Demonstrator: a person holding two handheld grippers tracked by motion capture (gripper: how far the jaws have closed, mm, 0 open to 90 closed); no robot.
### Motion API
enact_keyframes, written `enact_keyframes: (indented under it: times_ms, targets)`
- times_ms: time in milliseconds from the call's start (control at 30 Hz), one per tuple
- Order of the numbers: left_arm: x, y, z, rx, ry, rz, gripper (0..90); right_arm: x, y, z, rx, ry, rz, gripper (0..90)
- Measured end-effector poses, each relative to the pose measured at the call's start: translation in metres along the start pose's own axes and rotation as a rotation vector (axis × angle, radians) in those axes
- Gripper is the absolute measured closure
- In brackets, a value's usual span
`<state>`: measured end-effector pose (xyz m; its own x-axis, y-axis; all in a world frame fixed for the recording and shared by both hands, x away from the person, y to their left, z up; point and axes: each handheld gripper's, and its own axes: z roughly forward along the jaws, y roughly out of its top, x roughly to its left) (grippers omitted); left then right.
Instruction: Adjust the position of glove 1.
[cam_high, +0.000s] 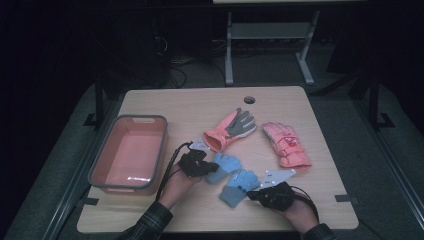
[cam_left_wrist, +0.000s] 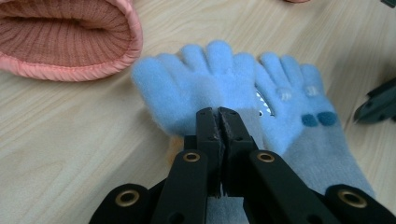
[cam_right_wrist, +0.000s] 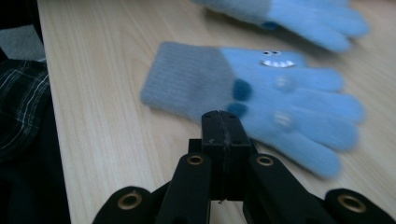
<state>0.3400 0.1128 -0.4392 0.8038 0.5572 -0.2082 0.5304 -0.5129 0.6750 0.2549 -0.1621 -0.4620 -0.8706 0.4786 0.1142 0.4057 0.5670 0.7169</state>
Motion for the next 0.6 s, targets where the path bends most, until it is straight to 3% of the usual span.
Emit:
enact_keyframes:
  times_ms: [167,600]
  targets:
    - [-0.002,0.001,-0.002,-0.018,-0.011,-0.018,87.8,0.004,0.008,0.017,0.042,0.027,-0.015,90.0]
    - [-0.009,0.003,-0.004,-0.029,-0.041,-0.013,87.8,0.007,0.028,0.038,0.043,0.057,-0.023,90.0]
